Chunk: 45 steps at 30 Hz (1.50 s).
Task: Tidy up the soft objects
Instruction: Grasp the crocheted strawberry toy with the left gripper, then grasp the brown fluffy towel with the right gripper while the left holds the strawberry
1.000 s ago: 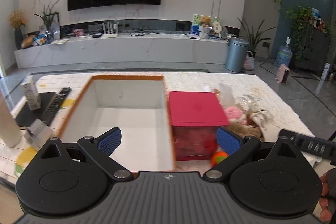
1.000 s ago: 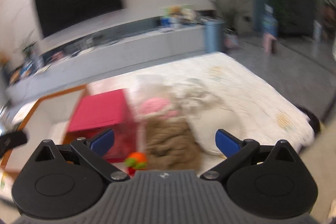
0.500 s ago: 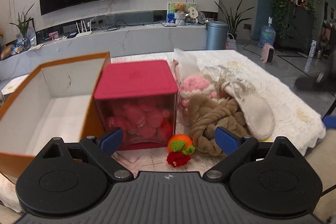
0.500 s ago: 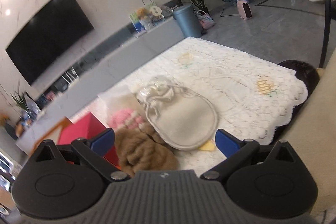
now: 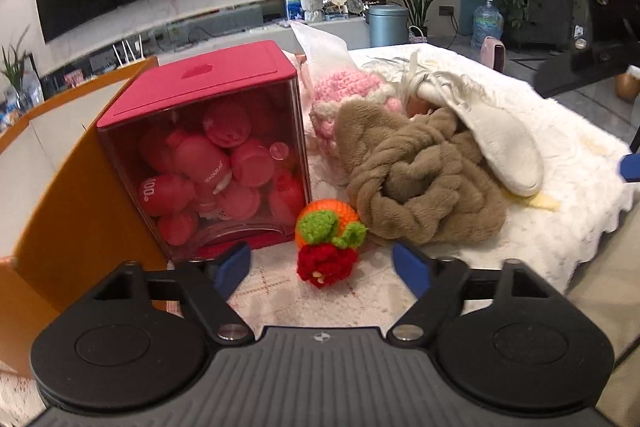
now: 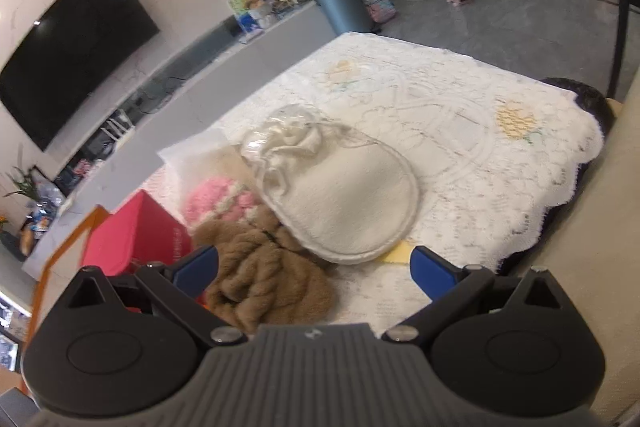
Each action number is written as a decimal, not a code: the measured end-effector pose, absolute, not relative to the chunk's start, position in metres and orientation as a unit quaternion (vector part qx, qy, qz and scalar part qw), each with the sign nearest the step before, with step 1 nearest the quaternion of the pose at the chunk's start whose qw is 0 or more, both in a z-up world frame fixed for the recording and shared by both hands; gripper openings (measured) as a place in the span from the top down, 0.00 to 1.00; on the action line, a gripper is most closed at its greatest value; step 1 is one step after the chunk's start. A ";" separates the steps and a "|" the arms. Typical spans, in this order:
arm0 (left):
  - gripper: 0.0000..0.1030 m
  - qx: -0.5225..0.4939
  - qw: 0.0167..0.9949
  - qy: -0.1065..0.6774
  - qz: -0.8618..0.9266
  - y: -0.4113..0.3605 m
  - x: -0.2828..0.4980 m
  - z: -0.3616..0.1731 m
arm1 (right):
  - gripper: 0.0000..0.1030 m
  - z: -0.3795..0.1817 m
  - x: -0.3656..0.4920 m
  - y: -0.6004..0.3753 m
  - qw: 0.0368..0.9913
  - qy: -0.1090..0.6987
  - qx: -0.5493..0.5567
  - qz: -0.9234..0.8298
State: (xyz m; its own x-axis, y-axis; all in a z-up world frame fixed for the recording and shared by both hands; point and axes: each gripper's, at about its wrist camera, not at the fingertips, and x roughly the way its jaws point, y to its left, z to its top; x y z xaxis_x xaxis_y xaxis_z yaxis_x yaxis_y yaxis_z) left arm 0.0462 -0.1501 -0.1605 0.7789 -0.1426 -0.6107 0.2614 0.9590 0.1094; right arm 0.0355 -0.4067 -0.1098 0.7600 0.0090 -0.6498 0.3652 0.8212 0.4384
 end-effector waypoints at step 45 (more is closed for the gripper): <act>0.36 0.124 0.934 0.318 -0.107 -0.130 0.047 -0.173 | 0.03 -0.161 0.080 -0.345 0.927 0.355 0.124 -0.001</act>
State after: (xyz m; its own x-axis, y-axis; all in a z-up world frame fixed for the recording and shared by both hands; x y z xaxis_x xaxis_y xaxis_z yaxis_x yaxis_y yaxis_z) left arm 0.0474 -0.1296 -0.1732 0.7751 -0.1209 -0.6202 0.2780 0.9467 0.1628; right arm 0.0800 -0.3448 -0.1607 0.7485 0.0862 -0.6575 0.0904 0.9690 0.2299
